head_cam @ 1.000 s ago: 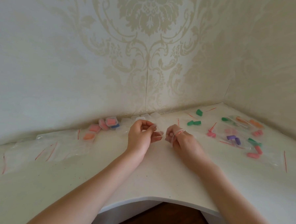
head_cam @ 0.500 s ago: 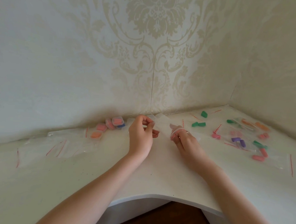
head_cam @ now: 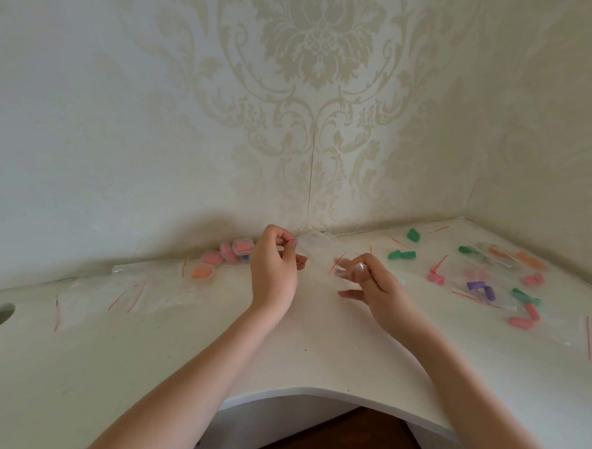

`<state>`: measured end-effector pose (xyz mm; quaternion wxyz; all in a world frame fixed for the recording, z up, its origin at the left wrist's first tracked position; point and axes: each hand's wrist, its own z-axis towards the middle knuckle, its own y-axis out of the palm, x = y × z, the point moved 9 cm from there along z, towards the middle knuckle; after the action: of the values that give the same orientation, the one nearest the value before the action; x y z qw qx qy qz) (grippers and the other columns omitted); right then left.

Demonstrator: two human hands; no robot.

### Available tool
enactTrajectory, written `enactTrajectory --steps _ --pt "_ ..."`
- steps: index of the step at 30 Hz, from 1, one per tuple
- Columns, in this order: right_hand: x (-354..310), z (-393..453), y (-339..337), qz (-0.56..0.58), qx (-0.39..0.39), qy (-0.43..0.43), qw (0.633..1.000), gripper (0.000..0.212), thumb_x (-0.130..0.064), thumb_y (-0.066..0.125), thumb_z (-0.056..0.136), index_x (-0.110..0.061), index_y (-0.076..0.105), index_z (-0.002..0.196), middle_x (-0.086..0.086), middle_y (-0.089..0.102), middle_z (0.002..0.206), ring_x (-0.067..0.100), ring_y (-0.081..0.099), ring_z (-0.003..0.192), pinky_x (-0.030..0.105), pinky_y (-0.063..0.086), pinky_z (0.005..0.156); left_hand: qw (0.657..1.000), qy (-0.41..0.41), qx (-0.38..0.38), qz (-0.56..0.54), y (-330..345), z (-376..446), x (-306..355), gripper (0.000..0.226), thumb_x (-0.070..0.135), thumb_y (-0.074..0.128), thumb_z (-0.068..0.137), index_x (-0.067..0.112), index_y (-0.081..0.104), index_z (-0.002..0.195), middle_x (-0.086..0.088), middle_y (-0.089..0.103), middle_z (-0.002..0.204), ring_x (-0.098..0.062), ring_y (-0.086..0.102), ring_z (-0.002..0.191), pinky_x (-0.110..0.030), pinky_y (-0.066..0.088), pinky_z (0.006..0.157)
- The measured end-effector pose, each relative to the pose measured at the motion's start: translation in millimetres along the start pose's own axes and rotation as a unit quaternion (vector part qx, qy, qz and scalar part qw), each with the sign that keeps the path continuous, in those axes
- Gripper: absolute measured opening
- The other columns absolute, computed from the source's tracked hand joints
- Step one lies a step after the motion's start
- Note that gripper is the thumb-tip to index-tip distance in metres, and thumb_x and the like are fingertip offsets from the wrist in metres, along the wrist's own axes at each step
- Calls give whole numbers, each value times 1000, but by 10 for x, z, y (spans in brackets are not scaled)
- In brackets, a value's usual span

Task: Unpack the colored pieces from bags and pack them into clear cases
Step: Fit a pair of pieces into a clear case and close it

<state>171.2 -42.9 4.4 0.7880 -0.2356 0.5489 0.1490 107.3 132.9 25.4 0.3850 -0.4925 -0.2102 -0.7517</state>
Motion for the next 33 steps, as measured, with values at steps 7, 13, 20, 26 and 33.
enactTrajectory --steps 7,13,20,26,33 --pt "161 -42 -23 109 3 100 989 27 -16 28 104 -9 42 83 9 67 87 18 67 75 22 51 63 985 101 57 130 -571 333 235 20 -2 50 87 17 50 80 -5 58 75 -26 64 63 -44 53 60" --pt "148 -59 -120 24 31 82 996 30 -18 29 104 -11 46 81 4 55 62 17 44 54 29 35 55 975 80 135 160 -1535 441 228 16 -5 52 86 10 58 80 -6 61 78 -23 67 68 -29 52 56" --pt "137 -61 -130 8 40 82 996 29 -20 31 104 -11 49 83 3 49 57 16 36 52 26 30 52 936 31 124 329 -2005 425 -13 12 5 58 87 0 68 81 -16 68 87 -31 60 84 -29 37 70" --pt "173 -45 -153 29 43 80 995 30 -16 33 104 -13 61 92 0 48 55 13 39 50 26 32 52 920 49 119 371 -1996 441 7 24 4 51 89 -4 62 70 -21 60 72 -36 54 73 -35 35 63" --pt "217 -54 -163 76 66 107 989 29 -5 32 103 -7 55 84 6 51 74 11 42 52 21 31 51 903 229 -11 363 -1078 228 260 25 7 56 84 2 71 103 -13 68 111 -31 59 109 -35 44 95"
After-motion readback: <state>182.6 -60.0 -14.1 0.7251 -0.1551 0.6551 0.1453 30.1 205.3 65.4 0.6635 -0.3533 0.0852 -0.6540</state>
